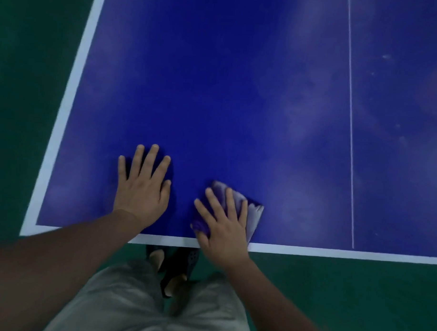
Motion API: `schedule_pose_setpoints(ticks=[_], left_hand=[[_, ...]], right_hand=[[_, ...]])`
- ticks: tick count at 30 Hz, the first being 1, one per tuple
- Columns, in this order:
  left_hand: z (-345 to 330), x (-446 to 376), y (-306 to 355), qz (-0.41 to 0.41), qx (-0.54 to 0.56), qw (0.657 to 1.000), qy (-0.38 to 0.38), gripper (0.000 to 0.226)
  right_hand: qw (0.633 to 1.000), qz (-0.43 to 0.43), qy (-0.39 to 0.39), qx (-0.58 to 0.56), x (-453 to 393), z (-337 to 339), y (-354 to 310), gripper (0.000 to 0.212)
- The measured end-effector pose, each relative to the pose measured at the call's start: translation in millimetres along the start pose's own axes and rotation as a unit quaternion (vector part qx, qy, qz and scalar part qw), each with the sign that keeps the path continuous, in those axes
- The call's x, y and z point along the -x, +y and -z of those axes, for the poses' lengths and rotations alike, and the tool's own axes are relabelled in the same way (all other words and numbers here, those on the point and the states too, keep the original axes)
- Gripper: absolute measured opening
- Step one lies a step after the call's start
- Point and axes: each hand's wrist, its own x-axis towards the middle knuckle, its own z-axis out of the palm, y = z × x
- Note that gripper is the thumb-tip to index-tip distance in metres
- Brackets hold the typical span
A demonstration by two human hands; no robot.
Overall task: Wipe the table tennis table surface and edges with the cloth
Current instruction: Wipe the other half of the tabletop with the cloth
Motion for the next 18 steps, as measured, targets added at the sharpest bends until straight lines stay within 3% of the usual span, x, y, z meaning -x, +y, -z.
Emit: schedule_pose_setpoints(ticks=[5, 10, 15, 18], left_hand=[[-6, 15, 53, -0.033, 0.044, 0.998, -0.024, 0.064], [-14, 14, 106, -0.017, 0.067, 0.997, -0.033, 0.063], [-19, 1, 143, 0.005, 0.067, 0.997, -0.022, 0.061], [-24, -7, 161, 0.068, 0.082, 0.994, -0.033, 0.060]], right_hand=[[0.999, 0.021, -0.032, 0.015, 20, 17, 70, 0.062], [0.990, -0.132, -0.020, -0.041, -55, 25, 63, 0.057], [0.999, 0.029, -0.009, -0.026, 13, 16, 98, 0.060], [0.997, -0.060, -0.001, -0.048, 28, 22, 147, 0.056]])
